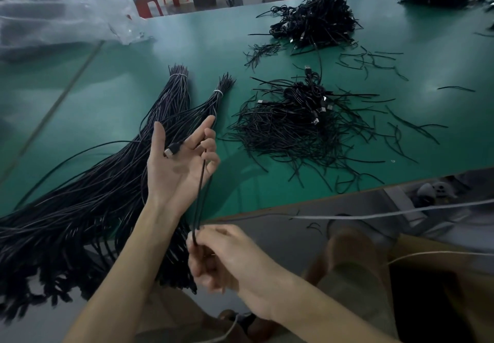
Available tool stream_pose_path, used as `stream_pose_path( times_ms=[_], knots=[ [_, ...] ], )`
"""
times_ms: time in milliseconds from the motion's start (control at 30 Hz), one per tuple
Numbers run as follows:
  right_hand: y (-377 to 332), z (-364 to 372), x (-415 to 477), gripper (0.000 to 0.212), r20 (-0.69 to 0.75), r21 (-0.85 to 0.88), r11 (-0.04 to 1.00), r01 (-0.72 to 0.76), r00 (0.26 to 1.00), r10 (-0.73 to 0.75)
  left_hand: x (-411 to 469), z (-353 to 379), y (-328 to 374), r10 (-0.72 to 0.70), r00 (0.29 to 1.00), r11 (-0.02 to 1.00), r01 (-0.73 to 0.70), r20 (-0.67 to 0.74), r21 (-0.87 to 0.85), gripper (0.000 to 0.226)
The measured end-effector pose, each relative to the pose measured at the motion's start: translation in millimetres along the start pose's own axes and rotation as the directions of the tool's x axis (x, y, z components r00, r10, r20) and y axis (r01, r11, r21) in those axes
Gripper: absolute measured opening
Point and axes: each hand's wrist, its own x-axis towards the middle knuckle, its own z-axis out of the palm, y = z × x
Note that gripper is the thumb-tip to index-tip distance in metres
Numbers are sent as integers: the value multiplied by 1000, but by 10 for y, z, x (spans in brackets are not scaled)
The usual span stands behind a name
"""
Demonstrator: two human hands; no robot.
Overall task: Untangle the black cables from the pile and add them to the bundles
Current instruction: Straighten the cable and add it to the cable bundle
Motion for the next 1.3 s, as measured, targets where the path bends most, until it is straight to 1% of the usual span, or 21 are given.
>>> stream_pose_path(
  times_ms=[67,100,200,267,333,467,567,700,733,767,800,833,867,900,933,967,1000,1033,1100,1200,1300],
  knots=[
    [16,-36,-43,29,-5,-10,1000,-6,1000,6,7,-20,-5,-13,1000,1000,13,24,13,89],
    [16,-60,-64,29,1,-11,1000,1,1000,-1,14,-30,-10,-21,1000,1000,21,17,14,84],
    [-16,-200,-81,28,-38,-54,995,79,996,-81,60,-61,-47,-56,996,998,55,-68,-19,40],
    [-65,-361,-49,25,-155,-71,987,144,976,-154,62,-57,-69,-77,991,997,74,-113,-31,26],
    [-137,-555,-1,24,-291,-50,974,222,929,-227,49,-57,-67,-65,991,998,65,-119,-2,28],
    [-311,-924,59,26,-492,-14,929,371,806,-329,34,-55,-45,29,992,999,-25,-124,31,26],
    [-380,-1124,62,26,-547,-200,908,369,727,-416,36,-47,-59,76,987,997,-72,-139,35,20],
    [-344,-1225,111,15,-549,-401,860,315,669,-501,43,-69,-61,120,979,989,-104,-164,104,43],
    [-324,-1214,136,21,-545,-475,832,286,647,-533,43,-74,-64,119,981,988,-101,-155,120,47],
    [-294,-1194,165,31,-529,-575,781,244,618,-581,41,-79,-67,116,983,985,-96,-140,143,49],
    [-253,-1163,191,42,-494,-696,694,183,579,-649,36,-85,-69,116,986,979,-94,-118,178,49],
    [-212,-1123,209,51,-437,-824,559,96,521,-733,32,-88,-75,116,990,971,-94,-85,222,49],
    [-182,-1063,219,56,-347,-921,389,-6,462,-816,30,-93,-86,114,992,957,-97,-48,273,50],
    [-164,-997,229,56,-243,-970,230,-84,420,-874,31,-92,-96,112,994,939,-103,-9,329,51],
    [-162,-926,248,54,-151,-988,122,-97,412,-898,34,-89,-103,109,994,916,-110,26,386,54],
    [-163,-855,273,51,-94,-996,82,-46,448,-889,42,-88,-111,101,993,890,-115,56,440,56],
    [-166,-782,301,50,-64,-994,100,45,511,-857,50,-89,-117,87,993,867,-116,83,484,58],
    [-159,-716,334,50,-47,-979,155,135,588,-808,56,-89,-120,70,992,849,-115,107,516,60],
    [-134,-613,419,45,-32,-938,262,228,695,-719,51,-87,-121,41,988,828,-116,148,549,63],
    [-151,-566,536,36,-83,-845,451,287,764,-640,33,-102,-97,33,985,789,-130,170,600,71],
    [-201,-621,626,32,-156,-747,575,332,754,-638,43,-121,-92,39,988,774,-126,151,620,74]
  ],
)
